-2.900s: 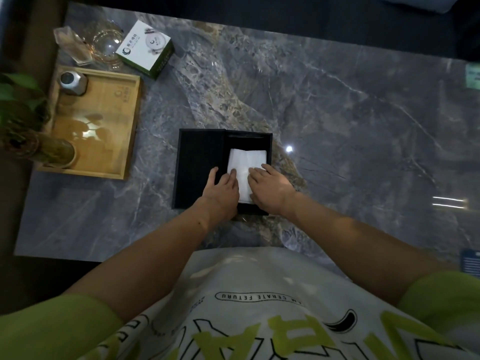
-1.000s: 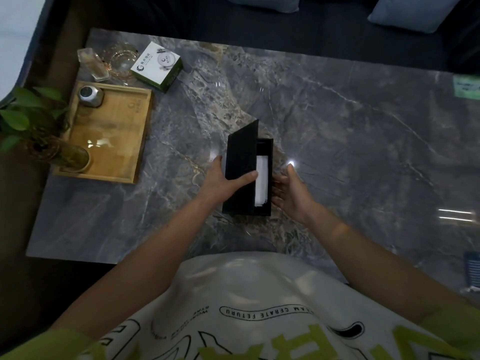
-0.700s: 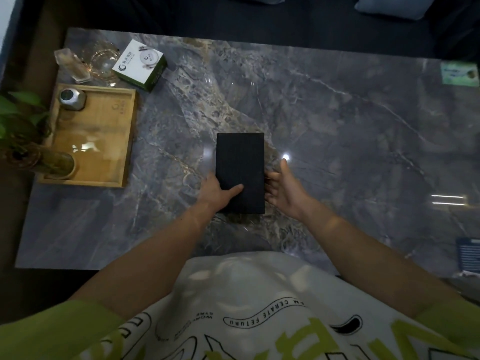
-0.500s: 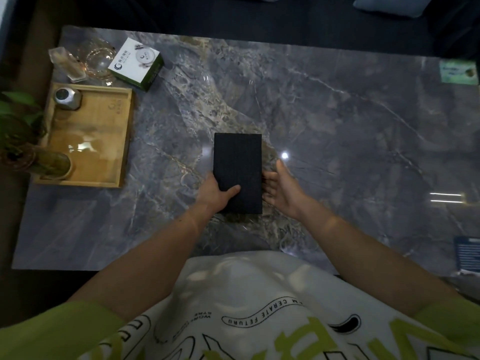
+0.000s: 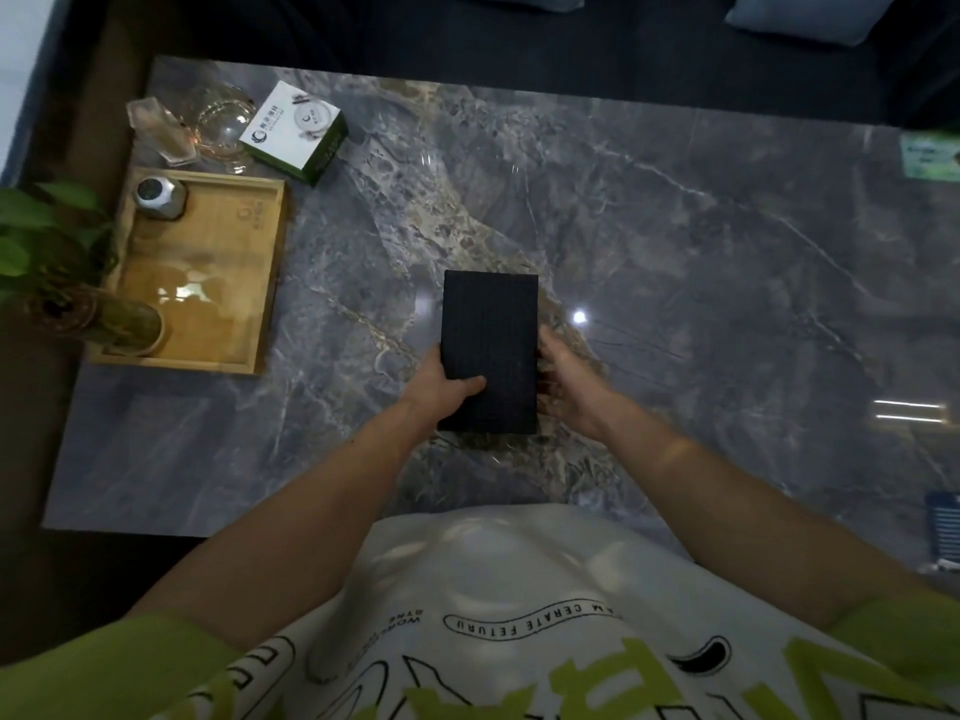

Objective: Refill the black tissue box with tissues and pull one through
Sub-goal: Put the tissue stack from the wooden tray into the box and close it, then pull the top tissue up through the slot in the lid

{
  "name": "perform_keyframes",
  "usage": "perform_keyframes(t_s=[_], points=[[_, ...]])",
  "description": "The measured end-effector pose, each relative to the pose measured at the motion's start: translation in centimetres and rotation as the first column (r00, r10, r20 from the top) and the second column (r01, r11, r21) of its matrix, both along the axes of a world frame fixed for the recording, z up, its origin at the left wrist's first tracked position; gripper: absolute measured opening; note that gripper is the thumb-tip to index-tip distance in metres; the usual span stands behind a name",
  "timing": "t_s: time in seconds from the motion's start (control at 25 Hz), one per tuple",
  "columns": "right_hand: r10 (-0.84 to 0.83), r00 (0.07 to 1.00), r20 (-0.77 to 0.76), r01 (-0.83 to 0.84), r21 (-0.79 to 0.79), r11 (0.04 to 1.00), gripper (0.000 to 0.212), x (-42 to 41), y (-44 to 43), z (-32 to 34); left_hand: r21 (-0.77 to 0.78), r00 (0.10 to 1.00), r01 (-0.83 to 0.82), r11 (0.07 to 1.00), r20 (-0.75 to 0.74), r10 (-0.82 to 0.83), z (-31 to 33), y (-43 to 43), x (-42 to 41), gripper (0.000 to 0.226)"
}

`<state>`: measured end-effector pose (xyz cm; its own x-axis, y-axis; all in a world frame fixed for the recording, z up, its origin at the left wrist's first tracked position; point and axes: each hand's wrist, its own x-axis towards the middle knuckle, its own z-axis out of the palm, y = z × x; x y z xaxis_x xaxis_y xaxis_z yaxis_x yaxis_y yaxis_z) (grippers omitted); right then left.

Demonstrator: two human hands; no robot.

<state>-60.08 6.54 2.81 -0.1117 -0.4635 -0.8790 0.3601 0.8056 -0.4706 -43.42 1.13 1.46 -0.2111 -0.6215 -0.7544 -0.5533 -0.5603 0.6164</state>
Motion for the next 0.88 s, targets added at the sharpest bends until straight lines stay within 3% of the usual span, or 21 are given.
perform_keyframes(t_s=[0.24, 0.32, 0.4, 0.48, 0.56, 0.68, 0.88], points=[[-0.034, 0.999, 0.032, 0.036, -0.058, 0.998, 0.051, 0.1, 0.2, 1.0, 0.096, 0.962, -0.227, 0.969, -0.131, 0.238, 1.6, -0.9, 1.5, 0.065], [-0.046, 0.999, 0.024, 0.048, -0.091, 0.995, 0.05, 0.3, 0.3, 1.4, 0.121, 0.945, -0.242, 0.963, -0.195, 0.262, 2.9, -1.0, 2.1, 0.068], [-0.059, 0.998, 0.011, 0.06, -0.126, 0.99, 0.054, 0.7, 0.1, 2.3, 0.093, 0.941, -0.232, 0.968, -0.232, 0.248, 3.6, -1.3, 2.6, 0.087], [-0.1, 0.995, 0.016, 0.101, -0.141, 0.985, 0.058, 0.9, -0.3, 3.2, 0.056, 0.921, -0.257, 0.965, -0.29, 0.262, 4.3, -1.4, 2.7, 0.083], [-0.108, 0.994, 0.013, 0.108, -0.16, 0.981, 0.049, 1.1, -0.6, 3.9, 0.059, 0.896, -0.299, 0.952, -0.325, 0.301, 4.9, -1.6, 2.9, 0.079], [-0.16, 0.987, 0.02, 0.161, -0.181, 0.97, 0.032, 1.5, -1.1, 4.4, 0.139, 0.848, -0.374, 0.917, -0.35, 0.399, 5.5, -2.0, 3.5, 0.097], [-0.096, 0.995, 0.01, 0.096, -0.235, 0.967, 0.04, 3.6, -1.7, 5.3, 0.192, 0.839, -0.35, 0.917, -0.37, 0.398, 5.9, -0.9, 3.6, 0.051]])
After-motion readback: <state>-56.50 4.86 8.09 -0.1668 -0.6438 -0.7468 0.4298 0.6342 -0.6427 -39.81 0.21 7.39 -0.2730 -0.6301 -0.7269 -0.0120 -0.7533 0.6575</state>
